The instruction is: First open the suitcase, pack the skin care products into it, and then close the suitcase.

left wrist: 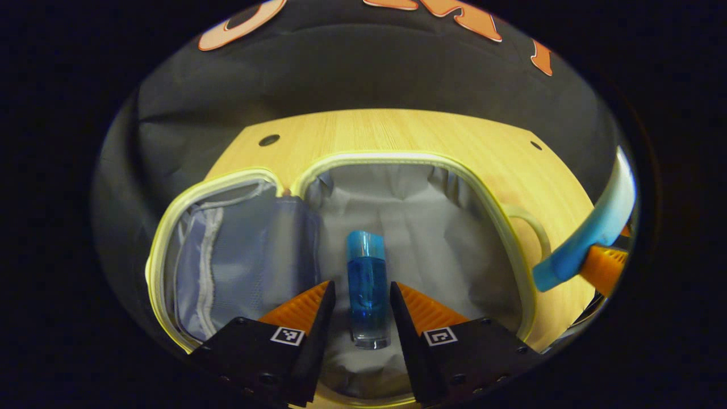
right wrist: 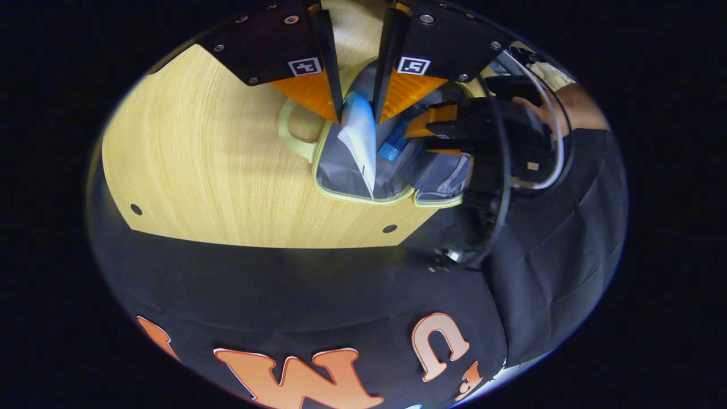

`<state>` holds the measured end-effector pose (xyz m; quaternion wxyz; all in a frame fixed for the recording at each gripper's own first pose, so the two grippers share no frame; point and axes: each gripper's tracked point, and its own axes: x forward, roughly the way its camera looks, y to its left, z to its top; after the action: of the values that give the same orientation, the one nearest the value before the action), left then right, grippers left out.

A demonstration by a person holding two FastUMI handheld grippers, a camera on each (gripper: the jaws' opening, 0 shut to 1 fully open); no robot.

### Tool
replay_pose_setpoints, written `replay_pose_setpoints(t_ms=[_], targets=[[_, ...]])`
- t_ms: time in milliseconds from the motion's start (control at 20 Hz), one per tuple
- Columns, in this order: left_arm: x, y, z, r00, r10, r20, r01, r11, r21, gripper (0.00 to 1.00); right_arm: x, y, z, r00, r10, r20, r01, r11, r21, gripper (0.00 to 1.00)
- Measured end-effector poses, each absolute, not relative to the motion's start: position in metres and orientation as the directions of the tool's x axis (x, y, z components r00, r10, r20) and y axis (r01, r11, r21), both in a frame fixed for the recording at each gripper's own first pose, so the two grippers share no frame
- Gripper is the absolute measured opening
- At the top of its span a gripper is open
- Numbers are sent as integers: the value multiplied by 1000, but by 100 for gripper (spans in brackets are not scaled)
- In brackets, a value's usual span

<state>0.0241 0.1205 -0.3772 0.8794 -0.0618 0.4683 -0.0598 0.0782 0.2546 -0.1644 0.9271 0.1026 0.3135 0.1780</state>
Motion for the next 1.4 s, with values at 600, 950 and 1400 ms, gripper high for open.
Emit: replay_pose_setpoints(t_ms=[600,950,1400], targets=[[-26,313,-294,740,182,-647,-271,962,-41,87,109,310,-220,576,410,-707,-236,912,336,35],[-79,435,-282,698,259,-668,-419,904,-86,87,113,311,-245,522,343,-781,-141,938,318,35],[-82,495,-339,658,205,-725,-560,776,-289,87,115,292,-207,604,339,-721,-90,928,361,57]])
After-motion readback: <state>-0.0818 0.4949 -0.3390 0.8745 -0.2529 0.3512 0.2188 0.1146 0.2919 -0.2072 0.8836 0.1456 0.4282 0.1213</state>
